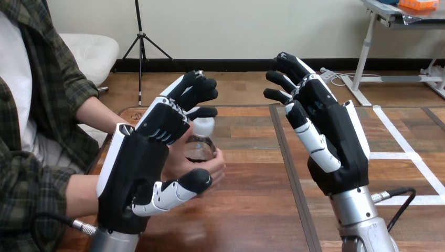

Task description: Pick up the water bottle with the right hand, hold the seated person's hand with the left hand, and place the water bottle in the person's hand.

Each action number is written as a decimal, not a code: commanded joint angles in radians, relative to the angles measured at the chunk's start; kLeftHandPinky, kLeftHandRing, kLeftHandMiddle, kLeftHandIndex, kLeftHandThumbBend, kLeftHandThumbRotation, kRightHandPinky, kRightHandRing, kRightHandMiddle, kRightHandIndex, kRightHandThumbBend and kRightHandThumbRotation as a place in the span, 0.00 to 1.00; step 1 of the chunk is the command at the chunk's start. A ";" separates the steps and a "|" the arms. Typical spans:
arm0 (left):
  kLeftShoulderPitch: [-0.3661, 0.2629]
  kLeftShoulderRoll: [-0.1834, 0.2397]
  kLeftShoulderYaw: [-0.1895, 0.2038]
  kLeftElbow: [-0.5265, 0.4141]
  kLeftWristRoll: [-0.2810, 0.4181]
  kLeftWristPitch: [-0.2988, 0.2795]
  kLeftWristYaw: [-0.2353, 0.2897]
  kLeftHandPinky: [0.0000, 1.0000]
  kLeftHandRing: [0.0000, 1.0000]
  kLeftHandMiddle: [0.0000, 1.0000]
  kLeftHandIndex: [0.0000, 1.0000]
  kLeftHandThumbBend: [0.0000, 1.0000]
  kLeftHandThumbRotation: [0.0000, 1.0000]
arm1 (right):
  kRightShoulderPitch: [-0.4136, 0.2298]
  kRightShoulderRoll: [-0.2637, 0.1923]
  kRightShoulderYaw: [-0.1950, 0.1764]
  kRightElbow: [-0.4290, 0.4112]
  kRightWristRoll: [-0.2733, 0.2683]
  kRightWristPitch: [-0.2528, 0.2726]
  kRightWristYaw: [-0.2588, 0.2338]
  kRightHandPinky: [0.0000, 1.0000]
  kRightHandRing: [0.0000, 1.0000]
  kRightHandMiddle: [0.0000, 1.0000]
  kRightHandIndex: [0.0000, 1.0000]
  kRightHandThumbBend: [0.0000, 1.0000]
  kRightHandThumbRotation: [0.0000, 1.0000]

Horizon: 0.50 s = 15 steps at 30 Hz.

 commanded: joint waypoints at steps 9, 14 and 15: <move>-0.019 -0.110 -0.002 0.008 0.037 -0.063 0.058 0.54 0.73 0.78 0.85 0.75 0.70 | 0.024 0.025 0.001 -0.100 0.014 0.018 -0.026 0.77 0.85 0.87 0.84 0.56 0.54; -0.002 -0.156 -0.033 0.006 0.035 -0.060 0.080 0.50 0.70 0.77 0.84 0.76 0.79 | 0.044 0.036 0.005 -0.111 0.017 0.019 -0.037 0.75 0.84 0.87 0.83 0.56 0.54; -0.001 -0.159 -0.036 0.006 0.034 -0.062 0.081 0.50 0.70 0.77 0.84 0.75 0.82 | 0.047 0.037 0.006 -0.115 0.020 0.021 -0.038 0.75 0.84 0.87 0.83 0.56 0.53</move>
